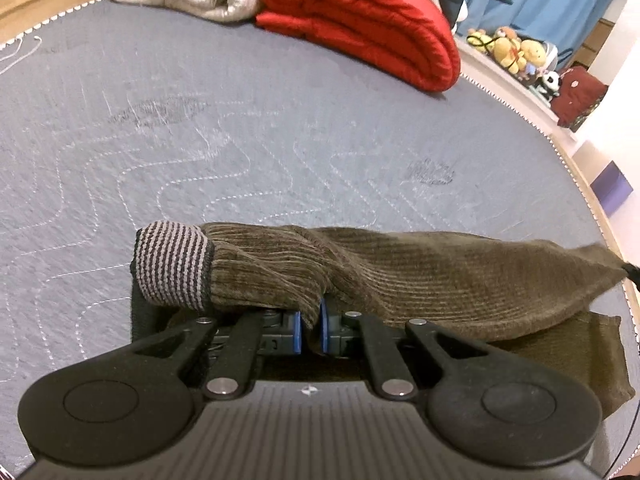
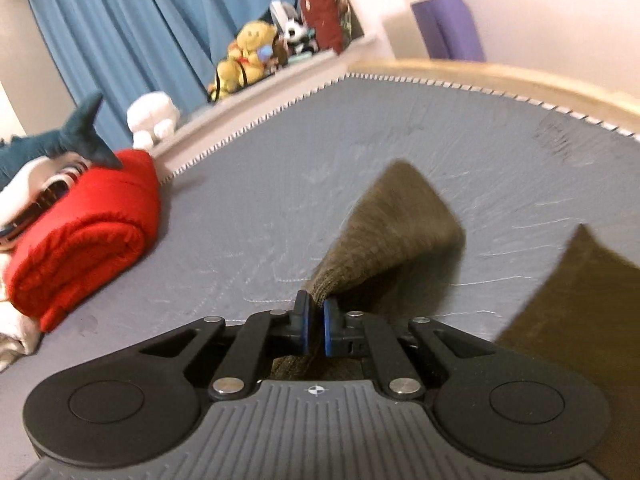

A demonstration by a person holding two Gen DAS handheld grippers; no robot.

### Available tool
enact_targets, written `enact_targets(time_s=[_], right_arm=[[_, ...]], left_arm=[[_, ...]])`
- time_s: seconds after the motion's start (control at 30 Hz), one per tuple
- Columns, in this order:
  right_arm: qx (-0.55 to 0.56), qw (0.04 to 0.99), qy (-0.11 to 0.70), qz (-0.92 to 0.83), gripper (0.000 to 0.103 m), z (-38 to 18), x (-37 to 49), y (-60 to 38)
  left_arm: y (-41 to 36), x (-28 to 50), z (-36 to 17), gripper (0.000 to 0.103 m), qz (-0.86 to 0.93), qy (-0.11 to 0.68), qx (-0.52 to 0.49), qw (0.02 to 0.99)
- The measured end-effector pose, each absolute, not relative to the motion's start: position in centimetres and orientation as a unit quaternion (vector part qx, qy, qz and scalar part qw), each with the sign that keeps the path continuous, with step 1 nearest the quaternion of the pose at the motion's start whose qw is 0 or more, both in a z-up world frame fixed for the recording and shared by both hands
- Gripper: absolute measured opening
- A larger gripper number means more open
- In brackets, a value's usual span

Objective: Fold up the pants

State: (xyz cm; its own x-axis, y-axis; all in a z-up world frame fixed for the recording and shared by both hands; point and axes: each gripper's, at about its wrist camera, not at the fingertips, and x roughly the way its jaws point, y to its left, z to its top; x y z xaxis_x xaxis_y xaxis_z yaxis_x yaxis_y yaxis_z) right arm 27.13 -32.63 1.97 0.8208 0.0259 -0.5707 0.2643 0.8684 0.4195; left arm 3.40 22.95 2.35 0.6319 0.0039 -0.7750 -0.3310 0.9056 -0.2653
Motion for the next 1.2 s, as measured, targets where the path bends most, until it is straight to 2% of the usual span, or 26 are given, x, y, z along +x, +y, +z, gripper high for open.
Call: enact_targets(time_s=[0.3,0.53,0.6,0.63,0.67,0.73,0.8,0.83,0.87,1.07,1.1,1.17,1.2], right_arm=[[0.209,0.941,0.253,-0.078,0.006,4.6,14.1,-33.6],[0.258,0.914,0.302,-0.075,0.006,1.8,8.6,-36.2],[0.280,0.899,0.332,-0.066,0.006,0.8,8.5,-37.0],[0.289,0.892,0.342,-0.059,0.007,0.3,8.5,-37.4],[0.301,0.887,0.346,-0.055,0.009,-0.1,8.5,-37.8],[0.322,0.881,0.340,-0.068,0.015,-0.7,8.2,-39.0],[0.337,0.876,0.329,-0.107,0.029,-1.0,8.2,-40.7],[0.357,0.868,0.324,-0.122,0.039,-1.4,8.2,-41.8],[0.383,0.856,0.319,-0.136,0.043,-1.9,8.2,-43.0],[0.475,0.807,0.316,-0.155,0.043,-5.7,10.0,-47.1],[0.480,0.804,0.317,-0.150,0.043,-6.1,10.5,-47.3],[0.478,0.804,0.324,-0.142,0.043,-6.7,11.4,-47.2],[0.476,0.803,0.331,-0.135,0.043,-7.0,12.0,-46.9]], left_arm=[[24.6,-0.6,3.3,0.009,0.079,0.410,-0.225,0.881],[26.5,-1.6,2.3,0.008,0.053,0.432,-0.264,0.861],[27.2,-1.3,1.5,0.021,0.047,0.446,-0.293,0.845],[27.5,-1.1,1.1,0.039,0.054,0.450,-0.305,0.838],[27.8,-1.0,0.8,0.047,0.060,0.452,-0.315,0.833],[28.1,-0.6,0.4,0.049,0.071,0.455,-0.329,0.824],[28.3,-0.3,-0.1,0.051,0.086,0.461,-0.340,0.815],[28.4,-0.1,-0.3,0.051,0.092,0.463,-0.347,0.810],[28.5,0.1,-0.5,0.051,0.099,0.465,-0.352,0.806],[28.5,1.2,-0.5,0.048,0.131,0.458,-0.352,0.806],[28.3,1.3,-0.4,0.045,0.134,0.458,-0.347,0.808],[28.0,1.8,-0.3,0.024,0.137,0.460,-0.332,0.812],[27.8,1.8,-0.3,0.019,0.138,0.459,-0.325,0.815]])
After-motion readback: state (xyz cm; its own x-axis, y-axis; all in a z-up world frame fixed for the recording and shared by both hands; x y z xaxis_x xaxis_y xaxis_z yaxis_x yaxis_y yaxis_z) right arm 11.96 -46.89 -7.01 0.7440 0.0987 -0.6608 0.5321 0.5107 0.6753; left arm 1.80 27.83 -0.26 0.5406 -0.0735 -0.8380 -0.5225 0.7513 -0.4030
